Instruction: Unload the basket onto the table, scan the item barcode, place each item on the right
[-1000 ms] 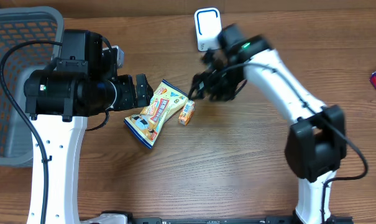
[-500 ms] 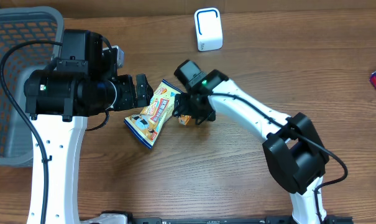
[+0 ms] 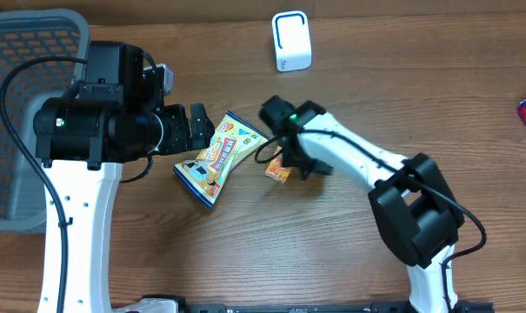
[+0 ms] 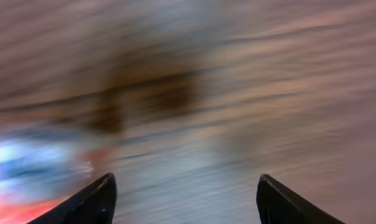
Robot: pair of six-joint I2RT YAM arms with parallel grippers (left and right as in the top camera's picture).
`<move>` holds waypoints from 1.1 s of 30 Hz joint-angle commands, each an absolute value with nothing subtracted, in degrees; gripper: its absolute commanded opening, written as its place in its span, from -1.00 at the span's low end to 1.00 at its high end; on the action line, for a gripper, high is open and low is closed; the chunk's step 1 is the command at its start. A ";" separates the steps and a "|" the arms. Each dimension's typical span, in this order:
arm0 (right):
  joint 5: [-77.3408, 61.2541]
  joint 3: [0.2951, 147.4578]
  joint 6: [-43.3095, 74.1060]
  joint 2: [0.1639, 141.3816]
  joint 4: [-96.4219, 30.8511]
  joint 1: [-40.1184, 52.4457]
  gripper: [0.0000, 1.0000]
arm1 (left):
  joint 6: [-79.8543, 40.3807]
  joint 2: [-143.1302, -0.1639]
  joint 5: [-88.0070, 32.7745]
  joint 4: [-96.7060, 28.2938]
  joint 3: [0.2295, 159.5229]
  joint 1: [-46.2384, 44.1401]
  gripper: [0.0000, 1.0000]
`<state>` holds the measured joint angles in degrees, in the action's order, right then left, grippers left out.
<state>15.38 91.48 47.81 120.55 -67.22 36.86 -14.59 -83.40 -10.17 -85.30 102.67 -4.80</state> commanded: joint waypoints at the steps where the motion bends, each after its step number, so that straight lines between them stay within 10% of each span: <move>1: 21.39 95.33 47.70 120.11 -71.40 33.06 0.47 | -14.15 -83.29 -9.63 -85.23 102.78 -4.91 1.00; 11: -4.84 101.80 31.11 120.18 -67.16 34.48 0.55 | -14.15 -83.29 -9.63 -85.21 102.78 -4.91 1.00; 33: 19.38 93.27 49.76 124.51 -56.75 45.89 0.08 | -14.15 -83.29 -9.63 -85.21 102.78 -4.91 1.00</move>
<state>17.47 93.69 48.95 123.52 -56.82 46.37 -14.59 -83.40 -10.17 -85.30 102.67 -4.80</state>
